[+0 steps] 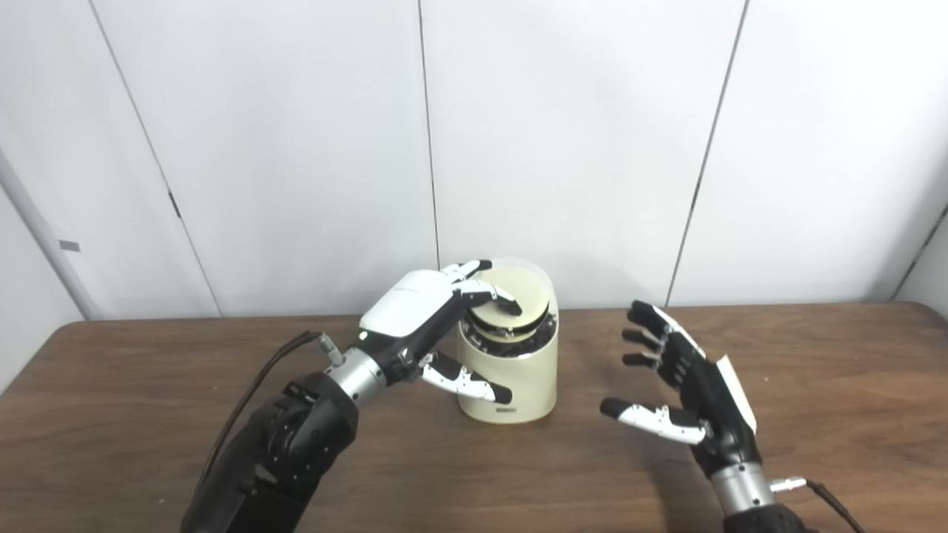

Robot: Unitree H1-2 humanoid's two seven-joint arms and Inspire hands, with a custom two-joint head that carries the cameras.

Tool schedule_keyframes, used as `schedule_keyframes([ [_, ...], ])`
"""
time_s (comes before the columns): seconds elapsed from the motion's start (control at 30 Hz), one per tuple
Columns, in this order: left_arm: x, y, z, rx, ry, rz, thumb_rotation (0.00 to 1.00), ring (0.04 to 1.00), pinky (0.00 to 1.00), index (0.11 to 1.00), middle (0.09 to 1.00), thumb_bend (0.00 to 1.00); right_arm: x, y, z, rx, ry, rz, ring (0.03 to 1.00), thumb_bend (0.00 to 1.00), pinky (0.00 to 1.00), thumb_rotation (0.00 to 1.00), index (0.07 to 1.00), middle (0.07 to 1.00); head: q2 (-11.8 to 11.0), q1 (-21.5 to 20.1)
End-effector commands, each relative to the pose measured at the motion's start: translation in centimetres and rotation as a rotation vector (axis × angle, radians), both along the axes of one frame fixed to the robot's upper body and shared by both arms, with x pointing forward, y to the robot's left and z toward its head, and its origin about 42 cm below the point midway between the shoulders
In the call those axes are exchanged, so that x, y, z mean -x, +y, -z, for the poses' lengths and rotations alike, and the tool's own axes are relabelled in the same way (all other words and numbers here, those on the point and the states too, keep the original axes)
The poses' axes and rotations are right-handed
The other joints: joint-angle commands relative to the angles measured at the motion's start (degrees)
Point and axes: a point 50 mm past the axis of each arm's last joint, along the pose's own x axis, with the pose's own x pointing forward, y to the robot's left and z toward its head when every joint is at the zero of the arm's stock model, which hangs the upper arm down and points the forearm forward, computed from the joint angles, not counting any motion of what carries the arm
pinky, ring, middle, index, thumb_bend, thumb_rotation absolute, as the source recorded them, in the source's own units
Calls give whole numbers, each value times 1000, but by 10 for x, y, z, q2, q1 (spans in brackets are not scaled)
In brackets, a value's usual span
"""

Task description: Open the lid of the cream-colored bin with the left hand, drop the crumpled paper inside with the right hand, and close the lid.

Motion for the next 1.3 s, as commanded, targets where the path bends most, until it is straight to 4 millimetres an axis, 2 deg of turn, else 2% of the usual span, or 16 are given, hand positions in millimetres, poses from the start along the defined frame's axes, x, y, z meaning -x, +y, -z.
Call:
schedule_keyframes([
  [0.0,-3,-1,-19,3,-68,10,327,975,971,767,795,932,-4,0,-18,5,-86,24,627,697,510,63,665,732,0,0],
  [0.07,-3,-1,-18,4,-67,10,329,975,969,768,795,932,-5,-1,-16,10,-82,32,617,675,499,39,656,723,1,0],
  [0.13,-4,-1,-18,6,-65,10,327,977,976,768,795,935,-6,-3,-14,12,-74,30,644,724,519,142,742,766,1,0],
  [0.3,-4,-1,-18,6,-63,9,327,978,979,768,795,936,-10,-7,-5,19,-48,5,651,737,524,170,764,777,1,-1],
  [0.33,-4,-1,-19,6,-62,9,322,978,980,767,796,938,-12,-10,0,23,-31,-13,788,876,641,240,895,907,1,-1],
  [0.43,-4,-1,-19,5,-60,8,320,978,981,767,797,939,-14,-13,7,26,-15,-34,874,963,715,285,977,988,1,-1],
  [0.6,-4,-1,-19,6,-60,8,319,978,981,767,797,939,-15,-14,7,21,-24,-31,885,973,724,290,987,998,1,0],
  [0.7,-4,-1,-19,7,-62,9,316,979,985,767,796,938,-12,-8,1,-18,-65,-9,821,905,659,246,946,948,0,0],
  [0.73,-5,0,-19,5,-65,9,317,982,982,770,798,933,-11,-5,-4,-38,-85,1,682,780,547,101,803,827,-1,1],
  [0.8,-6,1,-19,3,-68,10,323,984,977,772,800,929,-10,-3,-7,-46,-92,1,622,742,506,54,744,775,0,0],
  [0.83,-6,1,-19,4,-69,10,322,982,975,772,799,929,-10,-4,-6,-36,-83,-7,696,813,600,158,796,822,0,0],
  [0.93,-6,1,-20,4,-69,10,316,981,976,772,799,928,-13,-9,0,11,-29,-38,857,967,734,335,929,964,0,0],
  [1.07,-6,1,-21,8,-71,9,310,975,971,770,798,930,-13,-4,0,29,-56,15,867,819,633,178,919,998,0,-1],
  [1.1,-6,1,-21,6,-73,8,309,975,971,772,799,928,-12,-2,-1,8,-57,11,806,800,587,125,895,933,1,0],
  [1.17,-6,1,-21,4,-72,5,314,975,966,774,799,928,-13,-2,-1,-1,-46,-6,744,851,603,191,886,871,1,0],
  [1.27,-6,2,-21,2,-70,4,324,977,959,776,801,925,-16,-8,6,33,-7,-32,916,980,785,366,982,979,0,-1],
])
